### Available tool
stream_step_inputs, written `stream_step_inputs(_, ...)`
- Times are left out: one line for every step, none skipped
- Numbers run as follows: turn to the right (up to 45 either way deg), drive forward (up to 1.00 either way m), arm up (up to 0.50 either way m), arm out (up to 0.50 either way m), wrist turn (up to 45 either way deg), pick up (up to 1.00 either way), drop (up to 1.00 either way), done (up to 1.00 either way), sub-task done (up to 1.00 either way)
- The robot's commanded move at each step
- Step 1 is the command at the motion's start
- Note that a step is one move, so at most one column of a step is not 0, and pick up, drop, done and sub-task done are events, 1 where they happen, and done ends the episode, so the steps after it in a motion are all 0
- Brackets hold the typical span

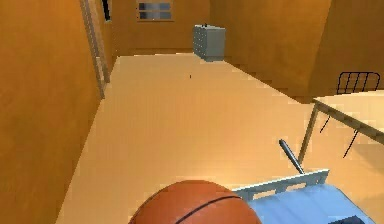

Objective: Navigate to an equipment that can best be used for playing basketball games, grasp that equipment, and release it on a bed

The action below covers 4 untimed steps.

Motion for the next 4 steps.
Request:
stream_step_inputs(0.0, 0.0, 0.0, 0.48, 0.0, 0.0, 0.0, 0.0, 0.0)
stream_step_inputs(0.0, 0.0, 0.0, 0.0, 45.0, 0.0, 0.0, 0.0, 0.0)
stream_step_inputs(0.0, 0.0, 0.0, 0.0, 24.0, 0.0, 0.0, 0.0, 0.0)
stream_step_inputs(0.0, 0.0, -0.4, 0.0, 0.0, 0.0, 0.0, 0.0, 0.0)
